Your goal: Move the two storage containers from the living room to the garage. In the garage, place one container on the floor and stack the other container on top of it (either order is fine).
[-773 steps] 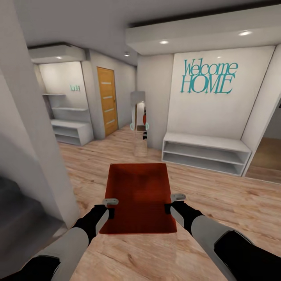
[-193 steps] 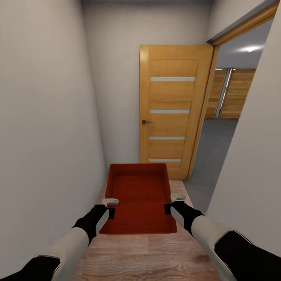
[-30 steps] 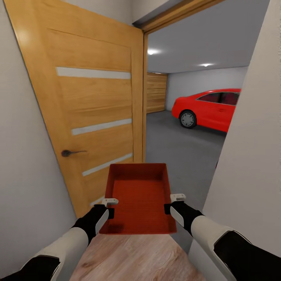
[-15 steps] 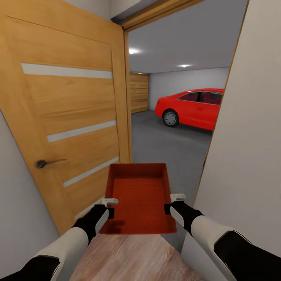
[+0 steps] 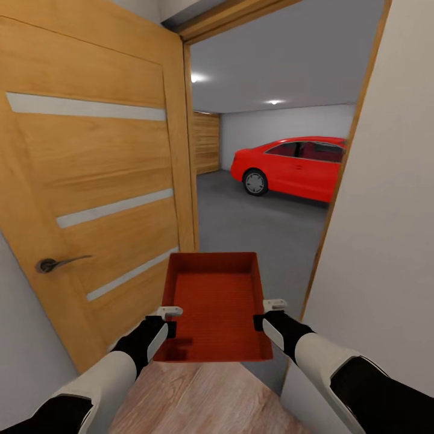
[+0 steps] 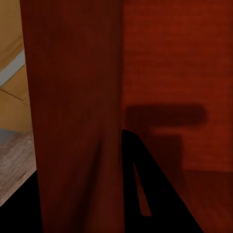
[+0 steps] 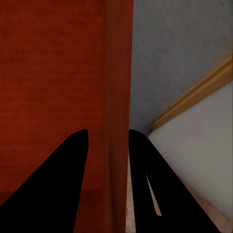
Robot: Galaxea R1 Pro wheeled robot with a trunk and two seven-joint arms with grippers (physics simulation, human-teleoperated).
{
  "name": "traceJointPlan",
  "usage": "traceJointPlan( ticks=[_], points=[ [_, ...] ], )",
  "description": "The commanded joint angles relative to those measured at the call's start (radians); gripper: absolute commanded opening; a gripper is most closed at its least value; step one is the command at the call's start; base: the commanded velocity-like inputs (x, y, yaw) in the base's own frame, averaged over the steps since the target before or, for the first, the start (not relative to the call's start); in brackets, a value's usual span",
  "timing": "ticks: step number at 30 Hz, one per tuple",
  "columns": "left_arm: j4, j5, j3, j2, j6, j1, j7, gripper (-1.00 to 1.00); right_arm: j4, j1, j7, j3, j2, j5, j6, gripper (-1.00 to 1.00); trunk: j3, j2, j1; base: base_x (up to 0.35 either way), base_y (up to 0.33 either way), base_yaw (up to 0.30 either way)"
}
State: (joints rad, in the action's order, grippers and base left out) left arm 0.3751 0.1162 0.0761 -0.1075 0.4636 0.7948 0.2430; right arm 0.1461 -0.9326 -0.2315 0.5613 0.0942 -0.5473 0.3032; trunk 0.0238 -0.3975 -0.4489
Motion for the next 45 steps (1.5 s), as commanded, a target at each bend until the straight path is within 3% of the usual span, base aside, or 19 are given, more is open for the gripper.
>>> traceJointPlan(
  ticks=[1,10,27,45],
  points=[
    [0.0,0.02,0.028,0.011,0.004,0.0,0.01,-1.0,0.004,-0.002,0.009,0.009,-0.001,-0.028,0.003,-1.0,0.002,-0.002,-0.001,0.223,0.197,-0.001],
    [0.001,0.019,0.029,0.011,0.004,0.0,0.01,-1.0,0.004,-0.002,0.009,0.009,-0.002,-0.028,0.003,-1.0,0.002,-0.002,-0.001,0.22,0.178,-0.02],
    [0.001,0.018,0.03,0.011,0.004,0.0,0.01,-1.0,0.004,-0.002,0.008,0.009,-0.001,-0.028,0.004,-1.0,0.002,-0.002,-0.001,0.1,0.006,-0.223],
    [0.001,0.019,0.03,0.011,0.004,0.0,0.01,-1.0,0.004,-0.002,0.009,0.009,-0.001,-0.028,0.004,-1.0,0.002,-0.002,-0.001,0.076,0.077,-0.013]
  ],
)
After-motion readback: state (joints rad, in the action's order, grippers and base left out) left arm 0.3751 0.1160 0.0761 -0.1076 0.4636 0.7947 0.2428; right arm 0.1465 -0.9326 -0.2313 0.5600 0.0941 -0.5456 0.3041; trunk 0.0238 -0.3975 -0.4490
